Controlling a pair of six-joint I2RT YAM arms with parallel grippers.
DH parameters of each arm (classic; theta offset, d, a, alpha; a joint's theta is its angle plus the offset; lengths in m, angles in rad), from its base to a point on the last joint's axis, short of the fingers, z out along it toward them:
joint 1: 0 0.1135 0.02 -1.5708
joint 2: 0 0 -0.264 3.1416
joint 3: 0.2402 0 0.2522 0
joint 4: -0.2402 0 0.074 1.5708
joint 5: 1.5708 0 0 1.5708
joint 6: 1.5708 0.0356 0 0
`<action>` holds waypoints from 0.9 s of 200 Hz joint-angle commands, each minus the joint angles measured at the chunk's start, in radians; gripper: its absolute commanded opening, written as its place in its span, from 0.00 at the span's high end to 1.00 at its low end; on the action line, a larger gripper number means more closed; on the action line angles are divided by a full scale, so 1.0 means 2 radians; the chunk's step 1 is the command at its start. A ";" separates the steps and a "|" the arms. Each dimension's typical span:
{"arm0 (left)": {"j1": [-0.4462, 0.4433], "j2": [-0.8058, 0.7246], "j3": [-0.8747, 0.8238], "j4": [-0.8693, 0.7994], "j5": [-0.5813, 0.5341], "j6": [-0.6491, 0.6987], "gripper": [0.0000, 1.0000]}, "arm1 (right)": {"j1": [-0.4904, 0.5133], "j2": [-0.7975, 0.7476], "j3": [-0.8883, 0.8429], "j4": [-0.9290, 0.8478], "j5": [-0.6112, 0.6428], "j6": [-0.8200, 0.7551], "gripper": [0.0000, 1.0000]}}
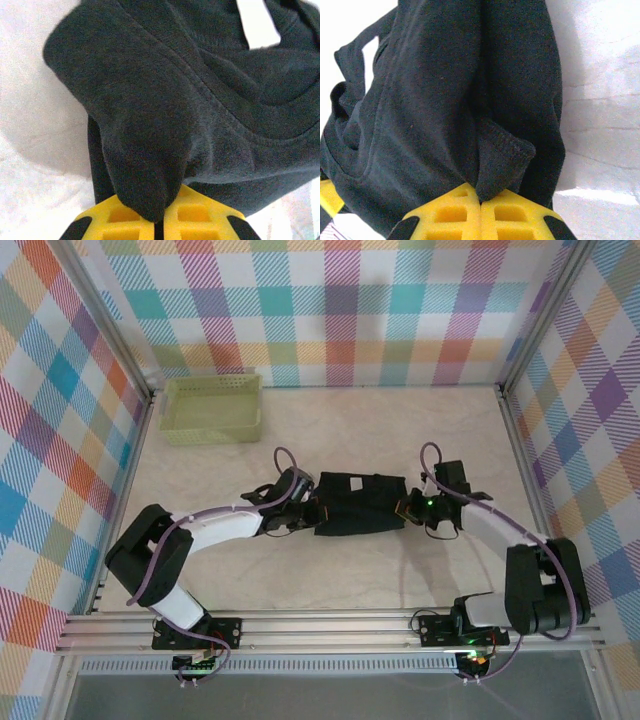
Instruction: Fold the inside-out t-shirt
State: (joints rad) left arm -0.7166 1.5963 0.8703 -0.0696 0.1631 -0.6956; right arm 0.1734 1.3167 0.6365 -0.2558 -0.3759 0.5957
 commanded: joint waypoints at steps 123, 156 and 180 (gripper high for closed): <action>0.014 -0.089 0.039 -0.133 -0.179 0.018 0.33 | 0.176 0.013 0.214 -0.241 0.289 -0.010 0.29; 0.048 -0.176 -0.006 -0.133 -0.233 0.006 0.23 | 0.238 0.137 0.276 -0.259 0.302 0.023 0.25; 0.074 -0.220 -0.026 -0.139 -0.238 0.007 0.19 | 0.225 0.215 0.289 -0.257 0.314 0.035 0.23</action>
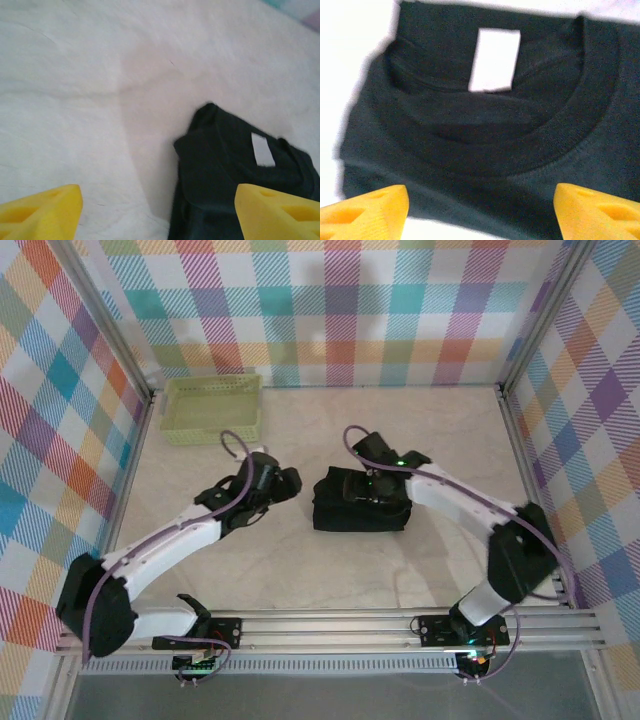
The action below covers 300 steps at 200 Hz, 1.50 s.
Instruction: Fold the inside-out t-shirt
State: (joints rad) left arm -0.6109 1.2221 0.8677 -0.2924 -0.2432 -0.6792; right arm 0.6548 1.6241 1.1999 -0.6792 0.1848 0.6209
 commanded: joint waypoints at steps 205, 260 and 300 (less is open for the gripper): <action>0.123 -0.131 -0.150 0.108 -0.209 0.195 0.00 | -0.310 0.279 0.366 -0.020 0.067 -0.366 0.15; 0.188 0.004 -0.163 0.242 -0.130 0.294 0.00 | -0.302 -0.022 -0.032 0.186 0.043 -0.193 0.00; 0.206 0.071 -0.188 0.343 -0.092 0.331 0.00 | -0.300 -0.074 -0.224 0.382 0.063 -0.236 0.00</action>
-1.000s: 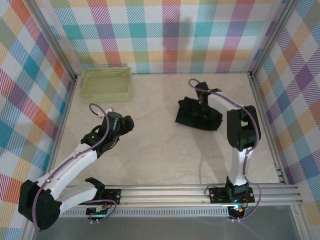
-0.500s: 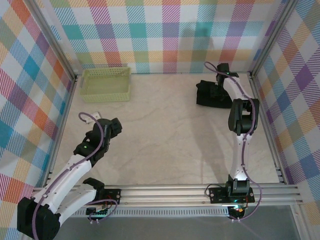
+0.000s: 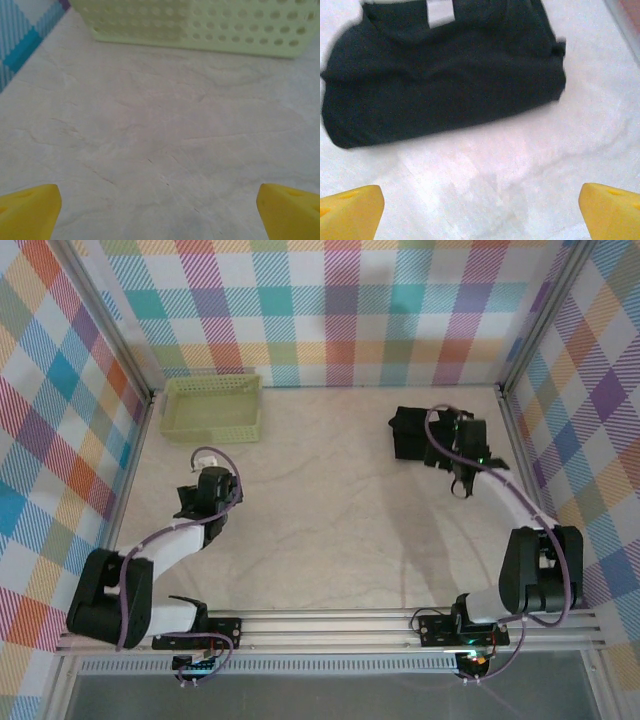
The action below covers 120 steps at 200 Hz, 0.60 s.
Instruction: Fold the inside-out t-shirt
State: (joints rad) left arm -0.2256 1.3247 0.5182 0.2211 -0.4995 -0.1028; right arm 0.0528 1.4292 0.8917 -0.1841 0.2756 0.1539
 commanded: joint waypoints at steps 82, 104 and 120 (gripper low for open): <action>0.067 0.121 -0.056 0.309 0.191 0.077 0.00 | -0.015 0.039 -0.232 0.479 -0.141 -0.079 0.00; 0.067 0.118 -0.054 0.297 0.194 0.076 0.00 | -0.015 0.051 -0.243 0.509 -0.116 -0.070 0.00; 0.067 0.119 -0.054 0.300 0.194 0.076 0.00 | -0.014 0.052 -0.244 0.511 -0.117 -0.069 0.00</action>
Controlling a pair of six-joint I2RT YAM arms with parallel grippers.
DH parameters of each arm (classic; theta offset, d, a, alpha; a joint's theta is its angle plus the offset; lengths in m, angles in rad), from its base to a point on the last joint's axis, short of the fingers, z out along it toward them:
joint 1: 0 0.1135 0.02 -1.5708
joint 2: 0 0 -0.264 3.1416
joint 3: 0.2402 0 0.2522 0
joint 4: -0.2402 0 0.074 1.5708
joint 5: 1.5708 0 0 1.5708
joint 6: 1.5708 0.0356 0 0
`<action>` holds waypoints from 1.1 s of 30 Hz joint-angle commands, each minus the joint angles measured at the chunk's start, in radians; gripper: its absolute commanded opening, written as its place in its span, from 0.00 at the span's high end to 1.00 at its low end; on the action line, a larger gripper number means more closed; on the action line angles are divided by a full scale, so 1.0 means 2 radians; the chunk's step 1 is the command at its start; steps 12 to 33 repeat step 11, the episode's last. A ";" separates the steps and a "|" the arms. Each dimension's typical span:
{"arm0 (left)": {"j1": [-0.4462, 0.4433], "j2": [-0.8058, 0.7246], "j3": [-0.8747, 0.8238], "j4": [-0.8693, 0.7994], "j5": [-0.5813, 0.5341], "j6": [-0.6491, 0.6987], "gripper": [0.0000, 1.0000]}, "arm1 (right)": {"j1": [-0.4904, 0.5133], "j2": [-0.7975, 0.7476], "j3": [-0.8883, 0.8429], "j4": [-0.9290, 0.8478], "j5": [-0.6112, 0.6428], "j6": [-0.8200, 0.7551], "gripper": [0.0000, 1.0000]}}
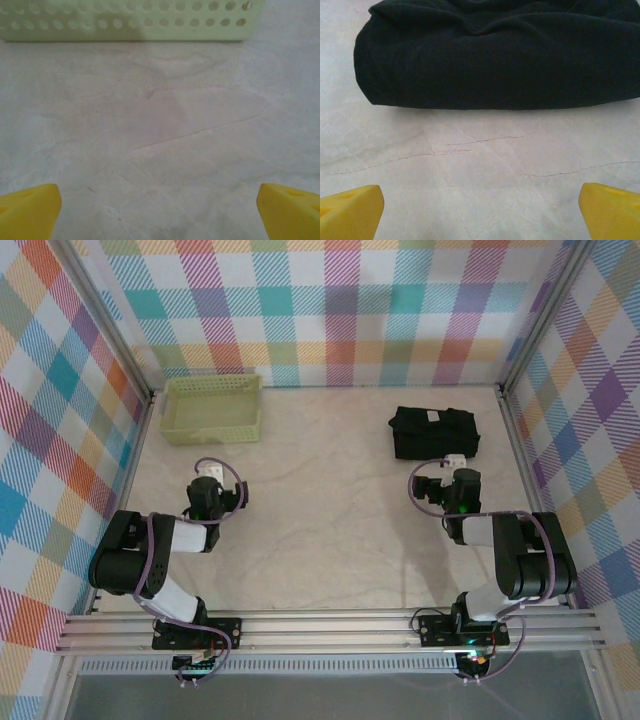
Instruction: Fold the inside-out t-shirt
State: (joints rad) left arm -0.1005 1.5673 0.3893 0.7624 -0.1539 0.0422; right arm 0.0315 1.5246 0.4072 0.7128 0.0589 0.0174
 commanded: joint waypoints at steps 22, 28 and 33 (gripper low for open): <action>0.004 -0.004 0.008 0.034 -0.003 -0.005 0.00 | -0.009 0.002 -0.003 0.063 -0.017 -0.001 0.00; 0.004 -0.004 0.008 0.034 -0.003 -0.005 0.00 | -0.009 0.002 -0.003 0.063 -0.017 -0.001 0.00; 0.004 -0.004 0.008 0.034 -0.003 -0.005 0.00 | -0.009 0.002 -0.003 0.063 -0.017 -0.001 0.00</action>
